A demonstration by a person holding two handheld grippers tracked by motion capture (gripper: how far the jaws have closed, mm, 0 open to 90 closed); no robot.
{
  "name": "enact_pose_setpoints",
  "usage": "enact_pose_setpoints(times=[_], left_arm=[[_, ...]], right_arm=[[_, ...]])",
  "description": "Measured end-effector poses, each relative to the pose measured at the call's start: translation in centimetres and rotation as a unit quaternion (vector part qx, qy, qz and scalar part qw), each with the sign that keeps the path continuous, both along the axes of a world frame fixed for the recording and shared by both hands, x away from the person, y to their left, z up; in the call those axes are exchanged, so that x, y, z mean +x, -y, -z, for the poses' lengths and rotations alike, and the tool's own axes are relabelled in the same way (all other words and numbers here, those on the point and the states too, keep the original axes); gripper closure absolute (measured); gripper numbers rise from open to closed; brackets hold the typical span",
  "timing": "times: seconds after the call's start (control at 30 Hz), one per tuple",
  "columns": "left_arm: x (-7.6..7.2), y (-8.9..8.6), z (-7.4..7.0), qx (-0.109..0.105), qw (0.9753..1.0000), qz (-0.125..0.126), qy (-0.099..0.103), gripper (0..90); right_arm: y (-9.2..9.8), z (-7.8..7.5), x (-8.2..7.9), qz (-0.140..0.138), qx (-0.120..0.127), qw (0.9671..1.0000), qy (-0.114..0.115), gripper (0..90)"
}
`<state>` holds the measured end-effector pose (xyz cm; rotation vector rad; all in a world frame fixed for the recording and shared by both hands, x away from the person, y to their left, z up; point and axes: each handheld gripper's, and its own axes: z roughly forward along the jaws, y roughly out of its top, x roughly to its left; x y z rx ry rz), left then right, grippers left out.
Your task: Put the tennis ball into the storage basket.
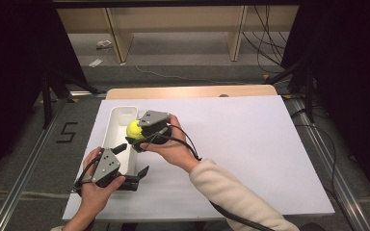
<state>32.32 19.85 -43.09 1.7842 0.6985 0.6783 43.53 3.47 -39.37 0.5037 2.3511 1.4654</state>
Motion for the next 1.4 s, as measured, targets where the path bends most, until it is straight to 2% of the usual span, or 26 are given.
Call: enact_pose_setpoints(times=[0.73,1.4], left_arm=[[0.0,0.1,0.0,0.002,1.0000,0.001,-0.001,0.0],[0.0,0.1,0.1,0.003,1.0000,0.002,-0.001,0.0]], right_arm=[[-0.7,-0.4,0.7,0.000,0.000,1.0000,-0.008,27.1],[-1.6,-1.0,1.2,-0.003,-0.003,1.0000,-0.005,27.1]])
